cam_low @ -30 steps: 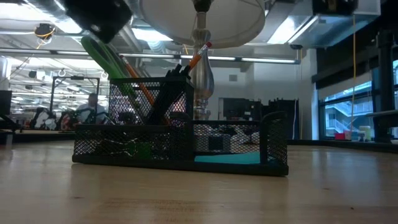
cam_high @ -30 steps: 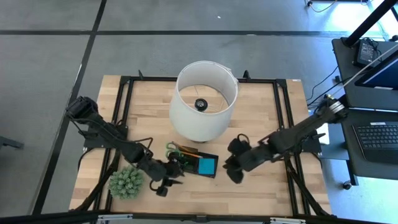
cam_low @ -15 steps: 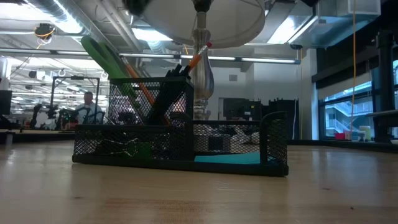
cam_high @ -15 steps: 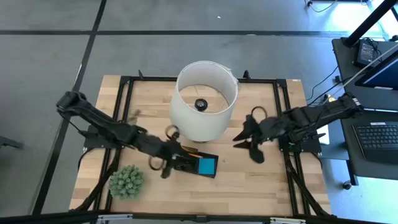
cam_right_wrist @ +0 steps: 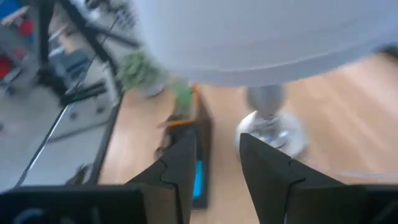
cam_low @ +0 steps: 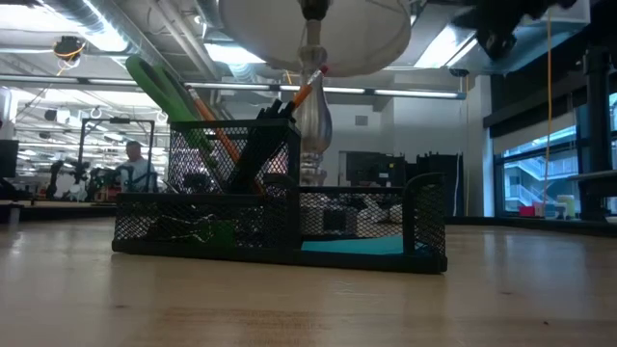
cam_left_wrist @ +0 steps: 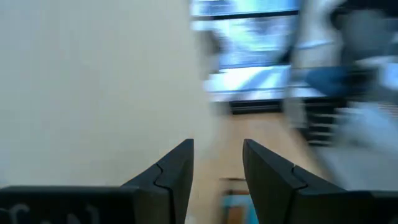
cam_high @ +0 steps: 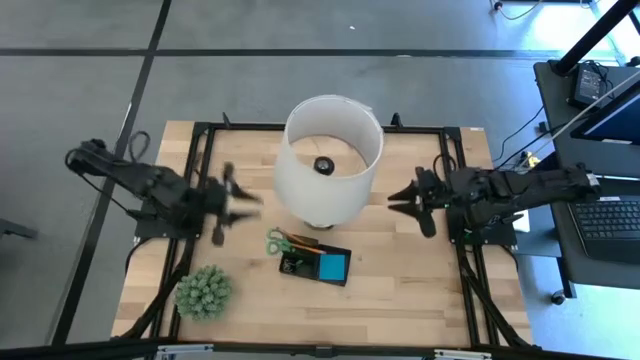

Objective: Pick and place office supplies into organizer
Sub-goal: Return to Home Position

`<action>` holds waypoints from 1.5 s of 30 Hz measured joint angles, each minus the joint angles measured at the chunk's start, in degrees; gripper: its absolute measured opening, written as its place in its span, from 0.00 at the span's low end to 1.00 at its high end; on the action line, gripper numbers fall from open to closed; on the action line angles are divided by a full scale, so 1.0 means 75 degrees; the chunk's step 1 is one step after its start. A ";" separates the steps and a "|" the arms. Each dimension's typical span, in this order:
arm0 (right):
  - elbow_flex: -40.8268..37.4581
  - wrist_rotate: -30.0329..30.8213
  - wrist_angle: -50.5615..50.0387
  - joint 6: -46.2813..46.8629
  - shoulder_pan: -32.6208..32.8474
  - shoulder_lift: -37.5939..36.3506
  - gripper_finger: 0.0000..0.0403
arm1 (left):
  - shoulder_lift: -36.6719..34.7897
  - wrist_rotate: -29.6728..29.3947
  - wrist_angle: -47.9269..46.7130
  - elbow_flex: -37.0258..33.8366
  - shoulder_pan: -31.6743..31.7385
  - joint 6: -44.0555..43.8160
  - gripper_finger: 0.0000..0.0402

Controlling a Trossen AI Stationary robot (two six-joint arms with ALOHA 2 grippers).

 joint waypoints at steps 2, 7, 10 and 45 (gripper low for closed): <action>-0.0400 0.0016 0.0370 -0.0122 -0.0401 -0.0320 0.31 | -0.0516 -0.0706 -0.0555 0.0000 0.0263 0.0246 0.33; -0.1124 -0.0414 0.1125 -0.0659 -0.1591 -0.1098 0.31 | -0.1721 -0.0343 -0.1121 -0.0008 0.1211 0.1158 0.33; -0.1353 -0.0907 0.1160 -0.0896 -0.2371 -0.1445 0.31 | -0.2467 -0.0110 -0.1098 -0.0315 0.1834 0.1358 0.33; -0.4373 -0.2862 0.2012 -0.0638 -0.4699 -0.5559 0.31 | -0.6064 0.0792 0.1816 -0.5841 0.4143 -0.0175 0.33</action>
